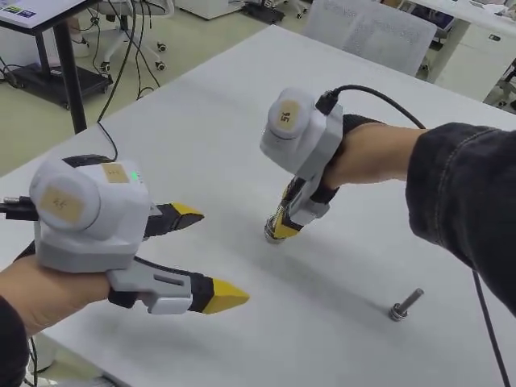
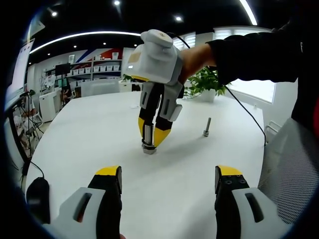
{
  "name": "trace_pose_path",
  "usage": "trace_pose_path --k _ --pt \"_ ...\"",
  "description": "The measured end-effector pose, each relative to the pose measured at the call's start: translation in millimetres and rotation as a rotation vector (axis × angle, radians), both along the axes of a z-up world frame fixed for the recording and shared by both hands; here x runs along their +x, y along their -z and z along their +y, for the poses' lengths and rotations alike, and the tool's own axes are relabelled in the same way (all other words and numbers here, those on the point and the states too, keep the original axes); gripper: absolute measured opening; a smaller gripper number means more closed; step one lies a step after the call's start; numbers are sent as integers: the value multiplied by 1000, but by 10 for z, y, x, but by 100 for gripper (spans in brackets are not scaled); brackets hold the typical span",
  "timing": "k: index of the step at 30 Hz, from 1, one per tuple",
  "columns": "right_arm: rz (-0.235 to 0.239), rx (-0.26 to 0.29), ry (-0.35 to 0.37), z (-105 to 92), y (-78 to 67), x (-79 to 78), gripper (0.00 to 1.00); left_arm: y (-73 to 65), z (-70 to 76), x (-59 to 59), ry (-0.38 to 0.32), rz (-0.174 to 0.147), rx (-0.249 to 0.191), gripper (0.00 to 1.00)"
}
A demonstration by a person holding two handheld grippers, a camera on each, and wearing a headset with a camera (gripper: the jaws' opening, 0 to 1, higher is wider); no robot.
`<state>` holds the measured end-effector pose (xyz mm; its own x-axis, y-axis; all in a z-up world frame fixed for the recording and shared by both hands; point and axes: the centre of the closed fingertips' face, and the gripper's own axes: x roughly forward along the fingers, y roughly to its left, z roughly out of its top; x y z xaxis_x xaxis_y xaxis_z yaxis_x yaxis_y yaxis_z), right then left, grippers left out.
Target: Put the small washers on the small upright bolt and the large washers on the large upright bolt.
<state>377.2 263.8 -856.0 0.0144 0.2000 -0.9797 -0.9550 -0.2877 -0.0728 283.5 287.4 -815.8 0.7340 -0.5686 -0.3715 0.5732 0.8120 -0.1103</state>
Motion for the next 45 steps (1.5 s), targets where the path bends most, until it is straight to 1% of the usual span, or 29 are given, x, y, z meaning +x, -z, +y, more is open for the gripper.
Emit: trace_pose_path --k 8,16,30,35,41,45 --pt "4 0 10 -3 57 15 23 11 8 -6 -5 2 -1 76" --pt "10 1 17 -5 57 5 24 23 8 -9 -6 2 -1 76" --pt "9 -3 4 -18 50 -13 24 22 -3 -11 -4 1 -2 76" --pt "6 -3 3 -24 53 5 25 14 -4 -7 -3 0 -1 76" --pt "1 11 9 -27 34 35 30 8 1 0 -1 0 1 76" --pt "-5 23 15 -36 -8 50 33 -1 -2 8 1 -2 1 76"
